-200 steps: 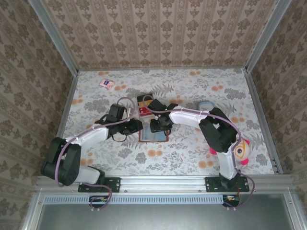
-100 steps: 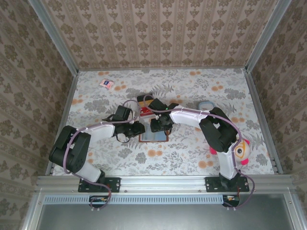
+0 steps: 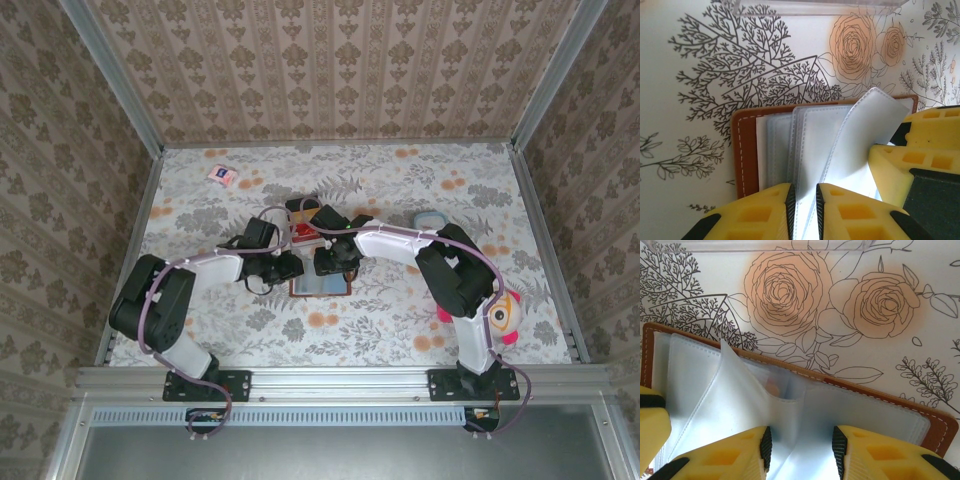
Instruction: Take the credit cards out of the card holder
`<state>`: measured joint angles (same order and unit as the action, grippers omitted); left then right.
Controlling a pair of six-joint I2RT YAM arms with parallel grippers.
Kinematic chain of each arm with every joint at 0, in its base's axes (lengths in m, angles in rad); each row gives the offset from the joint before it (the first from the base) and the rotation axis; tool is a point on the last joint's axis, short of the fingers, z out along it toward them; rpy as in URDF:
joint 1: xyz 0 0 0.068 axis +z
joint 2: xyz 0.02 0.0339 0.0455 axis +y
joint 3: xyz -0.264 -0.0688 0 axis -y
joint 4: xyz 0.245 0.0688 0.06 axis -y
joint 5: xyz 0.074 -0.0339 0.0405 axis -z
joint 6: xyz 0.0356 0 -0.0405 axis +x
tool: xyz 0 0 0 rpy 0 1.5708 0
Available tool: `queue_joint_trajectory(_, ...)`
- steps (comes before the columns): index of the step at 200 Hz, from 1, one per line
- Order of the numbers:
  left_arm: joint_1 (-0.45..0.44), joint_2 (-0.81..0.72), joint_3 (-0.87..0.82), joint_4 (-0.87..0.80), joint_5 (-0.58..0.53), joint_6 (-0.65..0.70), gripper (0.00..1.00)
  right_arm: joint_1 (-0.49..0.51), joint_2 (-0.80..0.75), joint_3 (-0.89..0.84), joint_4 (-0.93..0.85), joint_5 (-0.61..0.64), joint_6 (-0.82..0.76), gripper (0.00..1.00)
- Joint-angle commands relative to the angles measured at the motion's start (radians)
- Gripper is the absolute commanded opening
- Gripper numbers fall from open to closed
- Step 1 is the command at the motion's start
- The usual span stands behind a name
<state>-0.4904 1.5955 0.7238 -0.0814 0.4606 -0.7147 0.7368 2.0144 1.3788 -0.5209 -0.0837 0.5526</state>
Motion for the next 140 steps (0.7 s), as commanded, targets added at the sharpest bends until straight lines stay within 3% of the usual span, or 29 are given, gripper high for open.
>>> queue_joint_trajectory(1, -0.007, 0.029, 0.018, -0.022, 0.010, 0.012, 0.20, -0.005, 0.033, -0.038, -0.021, -0.022, 0.011, 0.41)
queue_joint_trajectory(79, -0.008, 0.016, 0.011, 0.040, 0.096, -0.001, 0.19, -0.012, 0.006, -0.044, 0.024, -0.073, 0.027, 0.42)
queue_joint_trajectory(140, -0.013, 0.011, 0.009, 0.051, 0.096, -0.005, 0.20, -0.023, -0.030, -0.061, 0.071, -0.125, 0.047, 0.42)
